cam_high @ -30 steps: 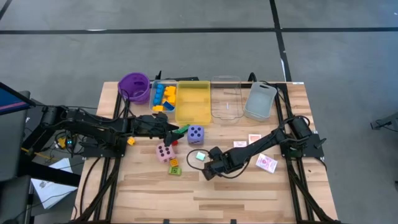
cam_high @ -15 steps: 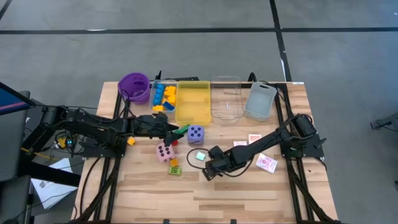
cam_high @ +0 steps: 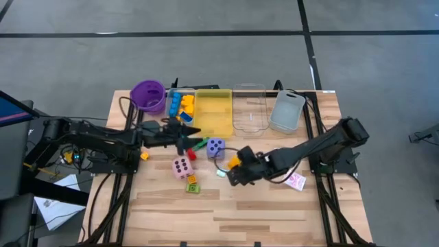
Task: Pick & Place Toys
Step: Put the right yellow stud game piece into the left transparent bin
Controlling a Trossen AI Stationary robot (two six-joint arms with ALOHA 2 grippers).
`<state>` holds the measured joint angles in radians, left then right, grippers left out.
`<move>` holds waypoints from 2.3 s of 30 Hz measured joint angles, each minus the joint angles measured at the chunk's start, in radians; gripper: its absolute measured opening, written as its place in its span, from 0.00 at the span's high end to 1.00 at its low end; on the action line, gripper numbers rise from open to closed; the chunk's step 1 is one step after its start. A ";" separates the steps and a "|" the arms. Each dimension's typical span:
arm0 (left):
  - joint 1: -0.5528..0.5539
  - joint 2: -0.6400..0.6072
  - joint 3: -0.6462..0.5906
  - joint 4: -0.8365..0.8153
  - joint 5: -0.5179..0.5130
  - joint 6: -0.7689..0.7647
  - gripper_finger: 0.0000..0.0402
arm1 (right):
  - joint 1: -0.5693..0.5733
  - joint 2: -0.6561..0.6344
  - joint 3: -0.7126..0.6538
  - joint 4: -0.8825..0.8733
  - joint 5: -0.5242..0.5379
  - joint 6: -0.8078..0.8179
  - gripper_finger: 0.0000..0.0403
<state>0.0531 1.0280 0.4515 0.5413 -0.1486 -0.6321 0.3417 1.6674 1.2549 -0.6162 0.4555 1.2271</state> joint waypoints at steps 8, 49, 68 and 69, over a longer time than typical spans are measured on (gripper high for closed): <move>0.015 -0.110 0.000 -0.028 0.046 -0.323 0.13 | -0.010 -0.124 0.000 0.124 0.089 -0.315 0.63; -0.138 0.299 0.173 0.270 0.132 -0.912 0.13 | -0.056 -0.173 0.001 0.450 0.085 -0.704 0.65; -0.138 0.353 0.188 0.278 0.095 -0.910 0.33 | -0.055 -0.172 0.000 0.444 0.084 -0.704 0.64; -0.138 0.353 0.189 0.280 0.095 -0.910 0.37 | -0.055 -0.171 0.000 0.444 0.084 -0.704 0.64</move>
<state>-0.0853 1.3808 0.6403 0.8211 -0.0540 -1.5423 0.2867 1.4960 1.2545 -0.1719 0.5396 0.5228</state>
